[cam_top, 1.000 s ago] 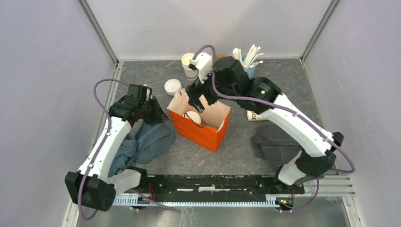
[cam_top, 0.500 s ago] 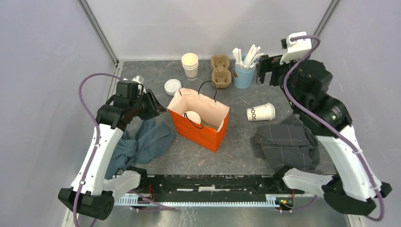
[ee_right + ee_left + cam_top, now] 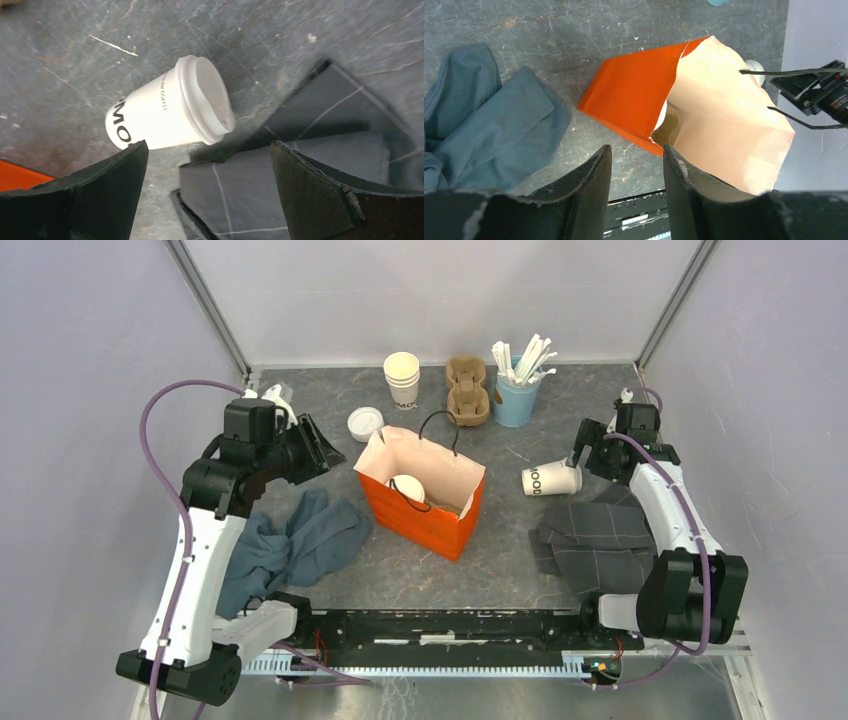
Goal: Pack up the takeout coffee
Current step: Pick up the coffee cup from the center of the board.
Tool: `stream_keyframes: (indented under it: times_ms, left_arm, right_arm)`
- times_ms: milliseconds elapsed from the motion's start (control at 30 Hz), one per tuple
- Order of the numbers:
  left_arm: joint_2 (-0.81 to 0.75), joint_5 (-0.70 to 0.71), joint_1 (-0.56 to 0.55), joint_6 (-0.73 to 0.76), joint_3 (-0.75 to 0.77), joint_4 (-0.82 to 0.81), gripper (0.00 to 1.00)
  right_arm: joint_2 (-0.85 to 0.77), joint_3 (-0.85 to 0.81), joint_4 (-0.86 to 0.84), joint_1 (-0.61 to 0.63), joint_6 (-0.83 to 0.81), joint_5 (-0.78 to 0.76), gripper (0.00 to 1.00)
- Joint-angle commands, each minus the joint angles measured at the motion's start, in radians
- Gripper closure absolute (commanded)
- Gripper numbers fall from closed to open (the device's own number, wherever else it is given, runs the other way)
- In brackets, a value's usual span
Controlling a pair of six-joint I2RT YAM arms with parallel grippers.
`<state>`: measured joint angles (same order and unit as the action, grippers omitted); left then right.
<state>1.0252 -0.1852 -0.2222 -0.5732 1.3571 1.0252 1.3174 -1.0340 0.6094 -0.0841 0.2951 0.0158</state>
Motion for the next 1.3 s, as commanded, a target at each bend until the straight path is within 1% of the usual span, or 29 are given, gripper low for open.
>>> stream_keyframes:
  times_ms: [0,133,233,300,367,500,567,933,1267]
  left_arm:
    - [-0.018,-0.002,-0.003,0.053,0.07,0.031,0.5]
    - [-0.024,-0.008,-0.003,0.047,0.07,0.032,0.48]
    - [-0.022,-0.007,-0.003,0.051,0.072,0.032,0.48]
    - [-0.02,-0.01,-0.003,0.053,0.073,0.028,0.47]
    - [-0.015,-0.016,-0.003,0.053,0.075,0.022,0.47]
    - [-0.005,-0.023,-0.003,0.053,0.093,0.018,0.46]
    - [-0.004,-0.025,-0.003,0.053,0.1,0.016,0.45]
    - [0.006,-0.026,-0.003,0.05,0.109,0.008,0.44]
    - [0.019,-0.028,-0.003,0.046,0.114,-0.002,0.43]
  right_arm:
    - [-0.021,0.052,-0.128,-0.035,0.175,0.129,0.02]
    - [0.015,0.071,-0.112,-0.04,0.373,0.168,0.02]
    - [0.01,0.084,-0.11,-0.034,0.503,0.173,0.02]
    - [-0.003,0.101,-0.123,-0.029,0.553,0.157,0.02]
    - [0.003,0.098,-0.091,-0.029,0.595,0.123,0.02]
    - [0.049,0.088,-0.02,-0.028,0.645,0.083,0.02]
    - [0.064,0.089,-0.019,-0.028,0.651,0.07,0.02]
    - [0.109,0.139,-0.095,-0.025,0.707,0.083,0.02]
    - [0.171,0.124,-0.142,0.001,0.719,0.072,0.02]
